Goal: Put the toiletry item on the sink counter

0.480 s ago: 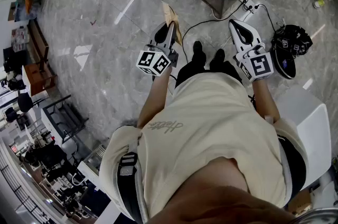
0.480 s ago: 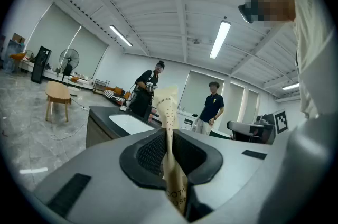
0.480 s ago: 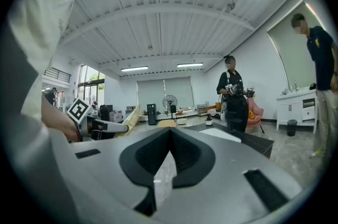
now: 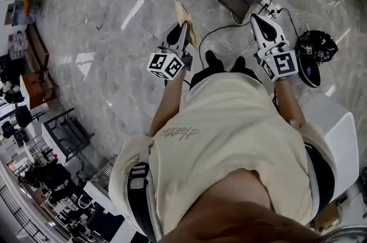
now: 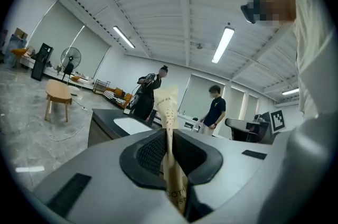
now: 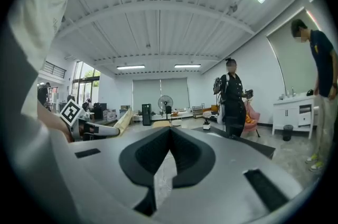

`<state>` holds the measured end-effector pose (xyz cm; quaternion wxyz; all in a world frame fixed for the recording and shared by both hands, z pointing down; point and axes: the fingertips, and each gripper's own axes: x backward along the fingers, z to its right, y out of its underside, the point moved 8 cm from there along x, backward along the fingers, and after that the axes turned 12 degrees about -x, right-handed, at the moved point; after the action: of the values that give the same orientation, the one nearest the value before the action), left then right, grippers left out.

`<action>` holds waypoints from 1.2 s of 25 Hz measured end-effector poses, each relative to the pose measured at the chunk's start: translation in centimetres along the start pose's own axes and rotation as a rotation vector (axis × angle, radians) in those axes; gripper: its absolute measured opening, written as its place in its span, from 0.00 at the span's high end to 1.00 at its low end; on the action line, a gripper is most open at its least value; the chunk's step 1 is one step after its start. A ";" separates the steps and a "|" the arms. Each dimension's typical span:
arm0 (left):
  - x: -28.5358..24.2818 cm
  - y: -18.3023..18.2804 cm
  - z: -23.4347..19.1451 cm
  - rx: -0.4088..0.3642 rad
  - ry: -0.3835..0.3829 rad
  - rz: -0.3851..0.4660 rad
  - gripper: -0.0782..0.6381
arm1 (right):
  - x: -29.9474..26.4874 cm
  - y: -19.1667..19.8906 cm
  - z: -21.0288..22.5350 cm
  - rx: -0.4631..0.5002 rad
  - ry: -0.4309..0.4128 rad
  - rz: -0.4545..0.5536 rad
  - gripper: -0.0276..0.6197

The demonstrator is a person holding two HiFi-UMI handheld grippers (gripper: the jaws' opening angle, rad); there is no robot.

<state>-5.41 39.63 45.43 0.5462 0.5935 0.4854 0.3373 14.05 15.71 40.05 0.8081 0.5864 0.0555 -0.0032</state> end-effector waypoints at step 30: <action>-10.8 -0.7 -13.3 -0.128 0.233 -0.085 0.84 | -15.2 1.9 -0.1 -0.012 0.134 -0.095 0.97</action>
<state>-21.16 33.65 48.46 0.5366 0.4933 0.5477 0.4109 -0.91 15.51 43.28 0.8050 0.5772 0.1371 -0.0018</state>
